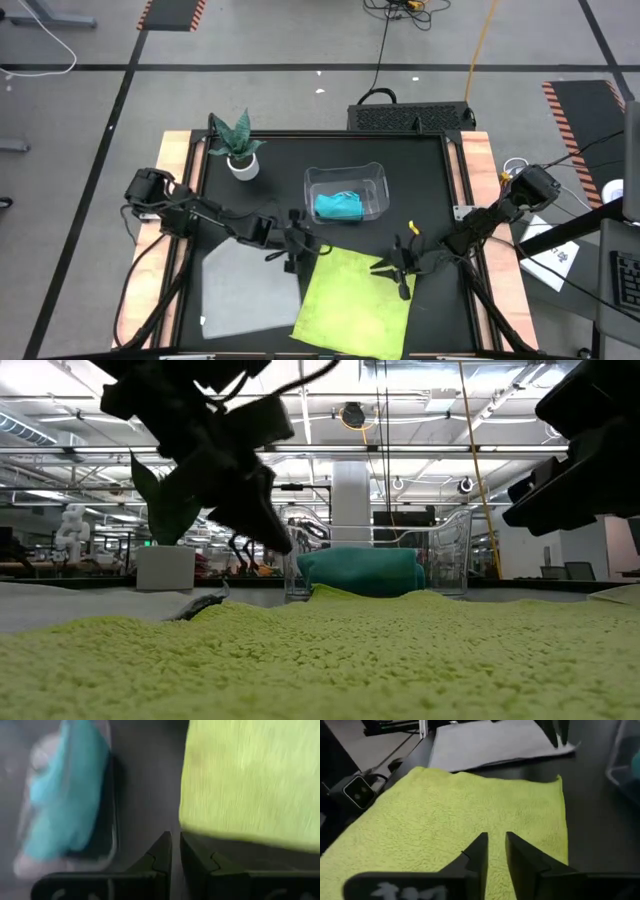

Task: Fold microfiber towels
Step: Fold the green towel

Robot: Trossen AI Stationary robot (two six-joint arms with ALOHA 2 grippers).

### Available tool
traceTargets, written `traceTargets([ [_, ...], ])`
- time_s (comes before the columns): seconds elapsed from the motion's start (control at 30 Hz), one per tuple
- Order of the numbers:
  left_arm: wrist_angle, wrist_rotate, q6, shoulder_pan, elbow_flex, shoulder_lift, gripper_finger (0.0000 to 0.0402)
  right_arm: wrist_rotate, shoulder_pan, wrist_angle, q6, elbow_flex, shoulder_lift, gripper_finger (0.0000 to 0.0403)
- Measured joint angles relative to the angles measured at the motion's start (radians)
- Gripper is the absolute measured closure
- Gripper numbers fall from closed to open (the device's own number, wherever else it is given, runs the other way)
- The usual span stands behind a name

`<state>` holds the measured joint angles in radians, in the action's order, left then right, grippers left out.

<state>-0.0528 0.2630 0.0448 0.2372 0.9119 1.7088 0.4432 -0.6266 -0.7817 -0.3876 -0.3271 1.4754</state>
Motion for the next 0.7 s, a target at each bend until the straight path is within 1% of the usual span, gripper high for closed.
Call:
traceTargets([
  [0.1, -0.019, 0.004, 0.041, -0.003, -0.002, 0.001, 0.0360, 0.000, 0.000, -0.031, 0.073, 0.000, 0.001, 0.0321],
  [0.17, -0.005, 0.046, 0.063, -0.006, -0.001, 0.001, 0.0360, 0.000, 0.000, -0.035, 0.109, -0.001, 0.000, 0.0315],
  [0.23, -0.004, 0.097, 0.044, -0.008, 0.000, 0.001, 0.0360, -0.004, -0.003, -0.030, 0.089, 0.000, 0.001, 0.0315],
  [0.3, 0.009, 0.112, 0.031, -0.010, 0.000, 0.001, 0.0360, -0.044, -0.003, -0.031, 0.050, -0.001, 0.000, 0.0314],
  [0.37, 0.017, 0.083, 0.042, -0.008, 0.000, 0.001, 0.0360, -0.073, -0.003, -0.027, 0.006, -0.001, 0.001, 0.0311],
  [0.47, 0.032, 0.009, 0.053, -0.007, 0.000, 0.001, 0.0360, -0.080, -0.003, -0.027, -0.041, -0.001, 0.001, 0.0295],
  [0.6, 0.068, -0.097, 0.055, -0.008, 0.000, 0.001, 0.0352, -0.081, -0.003, -0.014, -0.090, -0.001, 0.000, 0.0250],
  [0.63, 0.066, -0.125, 0.062, -0.008, 0.000, 0.001, 0.0345, -0.082, -0.003, -0.002, -0.101, -0.001, 0.000, 0.0237],
  [0.7, 0.062, -0.151, 0.067, -0.008, 0.000, 0.001, 0.0322, -0.094, -0.003, 0.031, -0.128, -0.001, 0.000, 0.0211],
])
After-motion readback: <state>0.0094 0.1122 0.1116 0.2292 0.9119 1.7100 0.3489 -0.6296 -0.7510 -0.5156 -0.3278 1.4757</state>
